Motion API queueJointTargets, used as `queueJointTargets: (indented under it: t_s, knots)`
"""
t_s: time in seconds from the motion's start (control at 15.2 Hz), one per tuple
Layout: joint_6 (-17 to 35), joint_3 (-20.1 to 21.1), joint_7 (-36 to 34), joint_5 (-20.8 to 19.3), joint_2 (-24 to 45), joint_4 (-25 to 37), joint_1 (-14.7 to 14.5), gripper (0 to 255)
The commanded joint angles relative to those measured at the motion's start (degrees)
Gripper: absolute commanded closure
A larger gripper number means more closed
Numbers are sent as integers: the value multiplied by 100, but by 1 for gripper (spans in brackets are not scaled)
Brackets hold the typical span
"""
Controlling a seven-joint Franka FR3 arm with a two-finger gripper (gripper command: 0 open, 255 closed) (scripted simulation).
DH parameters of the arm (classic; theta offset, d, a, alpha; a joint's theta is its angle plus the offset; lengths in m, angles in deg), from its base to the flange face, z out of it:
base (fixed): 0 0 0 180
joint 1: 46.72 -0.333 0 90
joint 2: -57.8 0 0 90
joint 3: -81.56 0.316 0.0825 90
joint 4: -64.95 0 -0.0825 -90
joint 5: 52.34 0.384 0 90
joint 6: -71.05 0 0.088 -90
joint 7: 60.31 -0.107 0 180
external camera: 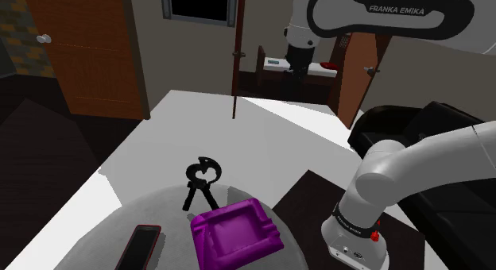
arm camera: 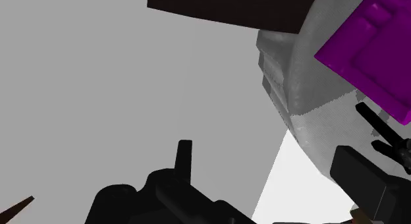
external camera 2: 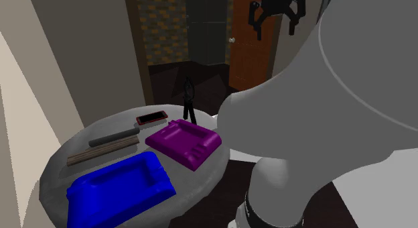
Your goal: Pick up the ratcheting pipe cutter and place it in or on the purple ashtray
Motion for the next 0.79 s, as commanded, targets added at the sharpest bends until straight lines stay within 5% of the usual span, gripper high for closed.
queueJointTargets:
  t_s: [0.0,0.73]
  knots:
    - [0,0,0,0,0,0,0,0]
    - [624,864,-265,384,1675,592,-572,0]
